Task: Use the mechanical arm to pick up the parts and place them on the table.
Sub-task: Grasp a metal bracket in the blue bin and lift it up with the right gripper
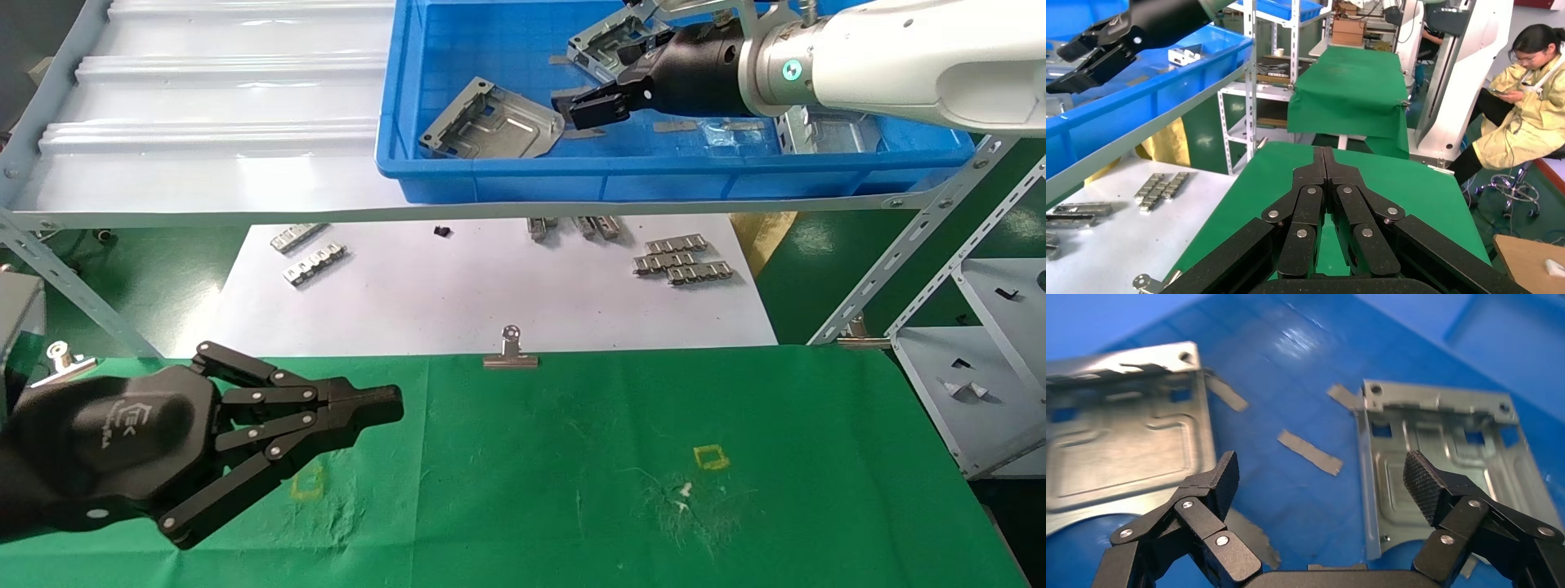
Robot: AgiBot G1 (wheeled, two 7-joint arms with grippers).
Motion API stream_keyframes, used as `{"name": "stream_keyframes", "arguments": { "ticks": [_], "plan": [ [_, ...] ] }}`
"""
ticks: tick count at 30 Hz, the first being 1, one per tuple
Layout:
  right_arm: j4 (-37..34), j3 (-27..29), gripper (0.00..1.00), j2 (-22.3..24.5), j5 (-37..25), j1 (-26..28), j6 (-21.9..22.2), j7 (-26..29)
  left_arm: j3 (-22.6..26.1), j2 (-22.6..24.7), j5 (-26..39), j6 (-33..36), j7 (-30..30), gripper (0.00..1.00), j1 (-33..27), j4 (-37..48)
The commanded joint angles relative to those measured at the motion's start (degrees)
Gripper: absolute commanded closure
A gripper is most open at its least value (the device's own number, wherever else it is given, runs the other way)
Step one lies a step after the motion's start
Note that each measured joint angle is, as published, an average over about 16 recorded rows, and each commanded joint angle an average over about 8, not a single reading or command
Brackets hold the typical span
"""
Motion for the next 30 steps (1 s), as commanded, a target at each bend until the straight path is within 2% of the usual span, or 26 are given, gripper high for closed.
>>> {"name": "stream_keyframes", "arguments": {
  "ticks": [1, 8, 15, 30],
  "plan": [
    [-4.21, -0.17, 1.00, -2.02, -0.54, 1.10, 1.88, -0.38, 0.00, 0.00, 0.00, 0.00, 0.00, 1.00, 0.00, 0.00],
    [-8.67, 1.22, 1.00, -3.75, 1.85, 1.20, 6.19, -3.23, 0.00, 0.00, 0.00, 0.00, 0.00, 1.00, 0.00, 0.00],
    [-10.33, 1.24, 1.00, -4.20, 3.21, 1.12, 8.11, -4.44, 0.01, 0.00, 0.00, 0.00, 0.00, 1.00, 0.00, 0.00],
    [-7.10, -2.54, 1.00, -4.67, 4.37, -0.94, 10.00, -3.89, 0.01, 0.00, -0.01, 0.00, 0.01, 1.00, 0.00, 0.00]
  ]
}}
